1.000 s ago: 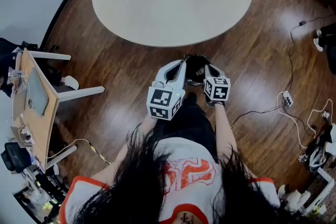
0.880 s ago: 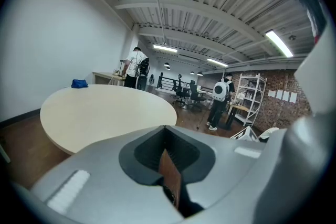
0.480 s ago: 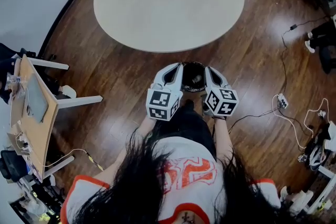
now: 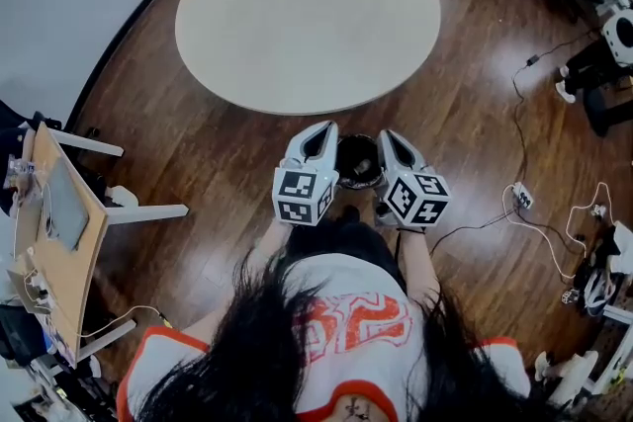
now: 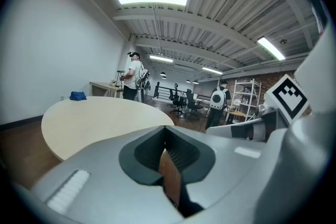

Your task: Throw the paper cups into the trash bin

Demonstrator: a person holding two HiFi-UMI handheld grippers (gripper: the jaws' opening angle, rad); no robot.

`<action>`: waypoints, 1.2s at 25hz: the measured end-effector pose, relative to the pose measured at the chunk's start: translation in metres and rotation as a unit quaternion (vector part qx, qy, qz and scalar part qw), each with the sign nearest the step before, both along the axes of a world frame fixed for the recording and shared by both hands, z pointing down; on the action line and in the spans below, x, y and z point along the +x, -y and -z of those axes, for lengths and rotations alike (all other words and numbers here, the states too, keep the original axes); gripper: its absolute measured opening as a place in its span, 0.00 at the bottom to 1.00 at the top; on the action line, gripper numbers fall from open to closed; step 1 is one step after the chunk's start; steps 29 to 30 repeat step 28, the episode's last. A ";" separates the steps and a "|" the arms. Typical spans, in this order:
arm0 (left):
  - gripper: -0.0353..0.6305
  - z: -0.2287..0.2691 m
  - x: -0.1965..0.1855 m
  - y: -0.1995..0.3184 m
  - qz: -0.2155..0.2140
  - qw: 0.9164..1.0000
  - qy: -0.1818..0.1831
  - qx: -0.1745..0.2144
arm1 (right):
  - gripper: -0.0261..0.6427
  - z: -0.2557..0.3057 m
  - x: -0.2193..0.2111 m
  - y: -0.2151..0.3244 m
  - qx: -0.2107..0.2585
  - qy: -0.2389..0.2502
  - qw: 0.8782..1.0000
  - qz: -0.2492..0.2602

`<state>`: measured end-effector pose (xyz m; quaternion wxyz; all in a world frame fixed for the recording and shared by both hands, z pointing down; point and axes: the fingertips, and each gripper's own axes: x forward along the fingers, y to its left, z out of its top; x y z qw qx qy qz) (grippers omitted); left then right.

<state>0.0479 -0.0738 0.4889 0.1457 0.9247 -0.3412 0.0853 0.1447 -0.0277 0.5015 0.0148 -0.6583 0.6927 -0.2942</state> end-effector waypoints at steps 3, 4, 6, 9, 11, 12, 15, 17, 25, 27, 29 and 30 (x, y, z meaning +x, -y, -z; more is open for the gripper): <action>0.05 0.003 0.000 0.003 -0.001 1.000 -0.004 0.002 | 0.04 0.006 -0.001 -0.001 0.002 -0.006 1.000 -0.002; 0.05 0.004 0.000 0.004 0.000 1.000 -0.005 0.003 | 0.04 0.008 -0.001 -0.001 0.003 -0.007 1.000 -0.002; 0.05 0.005 0.001 0.005 0.000 1.000 -0.008 0.005 | 0.04 0.011 0.000 -0.002 0.006 -0.009 1.000 -0.004; 0.05 0.007 -0.001 0.007 0.000 1.000 -0.009 0.005 | 0.04 0.014 0.000 -0.002 0.010 -0.011 1.000 -0.007; 0.05 0.008 -0.004 0.009 0.003 1.000 -0.009 0.005 | 0.04 0.016 0.000 -0.001 0.011 -0.014 1.000 -0.008; 0.05 0.008 -0.005 0.010 0.004 1.000 -0.009 0.005 | 0.04 0.017 0.000 -0.002 0.012 -0.016 1.000 -0.009; 0.05 0.008 -0.005 0.011 0.007 1.000 -0.009 0.007 | 0.04 0.019 0.003 -0.003 0.014 -0.019 1.000 -0.012; 0.05 0.009 -0.004 0.010 0.007 1.000 -0.010 0.006 | 0.04 0.019 0.004 -0.005 0.015 -0.019 1.000 -0.013; 0.05 0.005 -0.004 0.005 0.000 1.000 -0.006 0.002 | 0.04 0.017 0.002 -0.005 0.011 -0.024 1.000 -0.011; 0.05 0.002 -0.007 0.004 0.001 1.000 -0.001 -0.001 | 0.04 0.017 0.001 -0.004 0.011 -0.028 1.000 -0.008; 0.05 0.000 -0.009 0.004 0.002 1.000 0.001 -0.002 | 0.04 0.017 0.000 -0.003 0.011 -0.031 0.999 -0.007; 0.05 0.000 -0.009 0.004 0.002 1.000 0.001 -0.002 | 0.04 0.017 0.000 -0.003 0.011 -0.031 0.999 -0.007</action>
